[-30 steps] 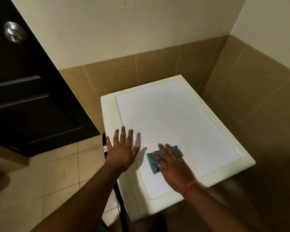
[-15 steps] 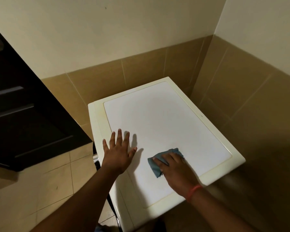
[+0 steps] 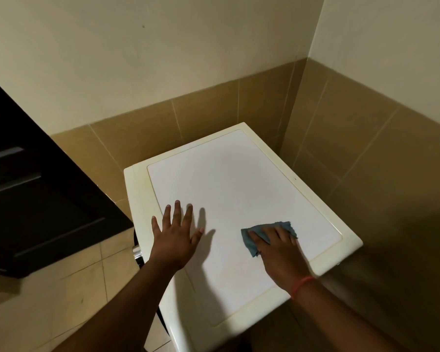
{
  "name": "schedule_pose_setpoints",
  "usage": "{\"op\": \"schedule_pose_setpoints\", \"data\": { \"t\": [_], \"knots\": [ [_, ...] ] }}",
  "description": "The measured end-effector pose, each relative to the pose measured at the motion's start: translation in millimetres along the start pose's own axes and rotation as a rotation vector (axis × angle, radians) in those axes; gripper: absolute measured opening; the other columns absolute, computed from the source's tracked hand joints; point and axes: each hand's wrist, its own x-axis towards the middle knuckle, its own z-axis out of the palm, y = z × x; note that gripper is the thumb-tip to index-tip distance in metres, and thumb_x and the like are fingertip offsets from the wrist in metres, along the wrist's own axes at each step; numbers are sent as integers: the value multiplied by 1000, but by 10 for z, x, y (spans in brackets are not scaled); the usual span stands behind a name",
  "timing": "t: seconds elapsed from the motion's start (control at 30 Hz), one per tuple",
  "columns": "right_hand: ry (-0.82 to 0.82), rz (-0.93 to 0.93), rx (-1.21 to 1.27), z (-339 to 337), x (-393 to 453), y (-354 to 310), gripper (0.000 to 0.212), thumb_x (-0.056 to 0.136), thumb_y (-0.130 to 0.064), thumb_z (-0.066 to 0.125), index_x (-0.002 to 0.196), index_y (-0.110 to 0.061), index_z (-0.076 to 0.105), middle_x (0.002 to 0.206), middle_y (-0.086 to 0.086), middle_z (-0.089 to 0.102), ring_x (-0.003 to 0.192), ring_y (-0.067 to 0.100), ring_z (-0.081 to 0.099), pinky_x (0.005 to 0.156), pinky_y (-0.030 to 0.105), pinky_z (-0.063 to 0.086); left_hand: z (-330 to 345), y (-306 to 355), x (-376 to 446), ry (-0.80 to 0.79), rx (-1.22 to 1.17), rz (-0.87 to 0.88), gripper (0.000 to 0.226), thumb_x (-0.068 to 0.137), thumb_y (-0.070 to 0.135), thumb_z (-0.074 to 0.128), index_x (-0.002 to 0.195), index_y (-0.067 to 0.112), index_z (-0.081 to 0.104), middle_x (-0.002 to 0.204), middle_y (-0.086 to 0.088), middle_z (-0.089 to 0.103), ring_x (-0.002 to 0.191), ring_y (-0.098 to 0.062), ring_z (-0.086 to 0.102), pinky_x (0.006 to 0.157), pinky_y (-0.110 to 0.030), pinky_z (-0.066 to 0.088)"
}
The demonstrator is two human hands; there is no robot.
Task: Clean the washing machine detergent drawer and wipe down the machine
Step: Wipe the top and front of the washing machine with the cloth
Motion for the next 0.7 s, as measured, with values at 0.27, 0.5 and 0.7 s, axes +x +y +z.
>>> {"op": "schedule_pose_setpoints", "data": {
  "t": [0.27,0.5,0.7],
  "knots": [
    [3,162,-18,-88,118,445,64,75,-14,68,134,-33,56,124,3,58,111,32,52,90,47,47,-19,62,-15,12,-7,-5,77,88,69,-3,155,32,-12,164,-5,-17,150,-28,-17,119,-58,-3],
    [-12,336,-18,-213,248,900,58,82,-13,62,136,-32,53,129,6,56,116,32,47,95,46,44,1,42,-17,27,-8,-12,73,93,68,4,153,33,-15,162,-3,-20,150,-27,-20,118,-57,-6],
    [-12,305,27,-208,368,1111,60,85,-11,61,139,-34,50,133,3,52,121,30,43,101,45,41,4,65,4,31,-3,-2,74,91,70,1,153,34,-17,163,-3,-18,150,-26,-19,117,-57,-6]
  ]
}}
